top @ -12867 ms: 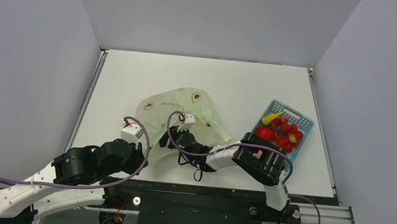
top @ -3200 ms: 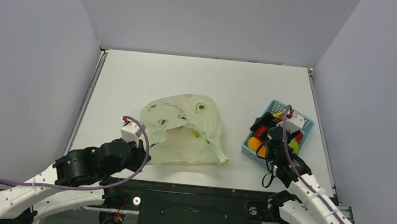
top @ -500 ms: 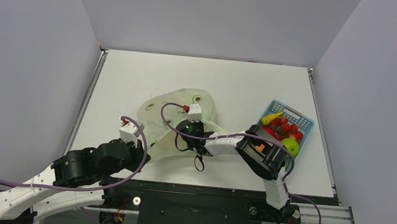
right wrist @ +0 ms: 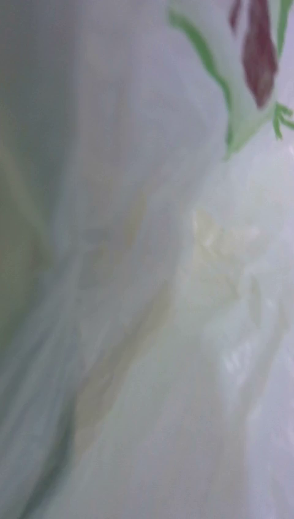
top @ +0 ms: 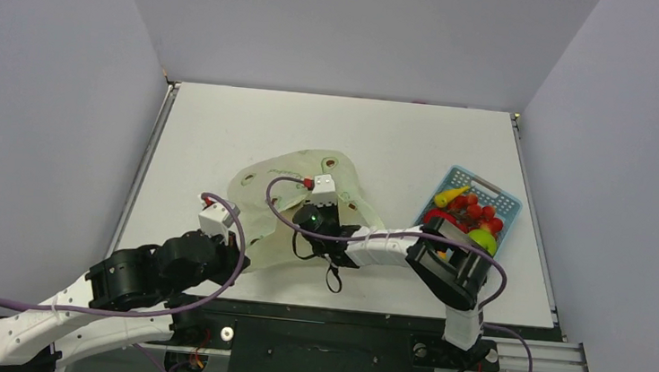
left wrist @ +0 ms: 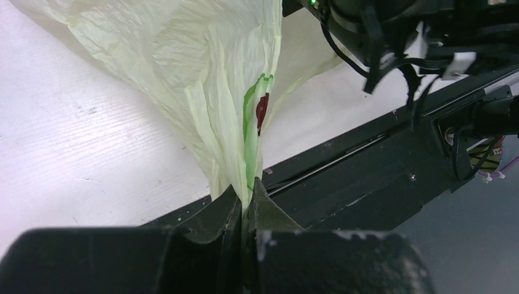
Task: Take the fake fruits out of the plastic bag
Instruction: Take out the fake fruit from the plastic bag, then place the fake fruit in the bin.
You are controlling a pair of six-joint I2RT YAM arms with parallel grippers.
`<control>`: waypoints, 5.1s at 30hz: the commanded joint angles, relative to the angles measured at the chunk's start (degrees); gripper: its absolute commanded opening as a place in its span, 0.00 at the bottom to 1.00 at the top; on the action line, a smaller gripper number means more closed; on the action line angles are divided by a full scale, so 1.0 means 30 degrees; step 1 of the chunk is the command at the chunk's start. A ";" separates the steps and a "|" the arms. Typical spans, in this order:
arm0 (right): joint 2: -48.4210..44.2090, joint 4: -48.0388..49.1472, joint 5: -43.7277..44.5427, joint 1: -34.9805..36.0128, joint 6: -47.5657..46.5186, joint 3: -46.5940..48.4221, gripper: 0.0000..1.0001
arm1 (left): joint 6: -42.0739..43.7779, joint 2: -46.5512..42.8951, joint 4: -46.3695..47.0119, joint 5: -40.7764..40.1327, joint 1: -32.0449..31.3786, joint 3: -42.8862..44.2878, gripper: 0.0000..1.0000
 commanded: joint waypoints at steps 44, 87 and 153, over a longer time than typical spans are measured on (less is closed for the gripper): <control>-2.2137 0.2315 -0.5230 0.2483 -0.4747 -1.0325 0.00 | 0.0140 0.0126 0.0621 0.0175 0.0114 0.0292 0.00; -1.7989 1.1852 -2.1037 -0.4573 0.8825 -0.7556 0.00 | 0.0262 0.0427 0.0683 0.0369 0.0220 0.0311 0.00; -2.4490 -0.4864 -0.7125 -1.1265 0.5496 -0.8357 0.80 | 0.0336 0.0242 0.0767 0.0507 0.0249 0.0277 0.00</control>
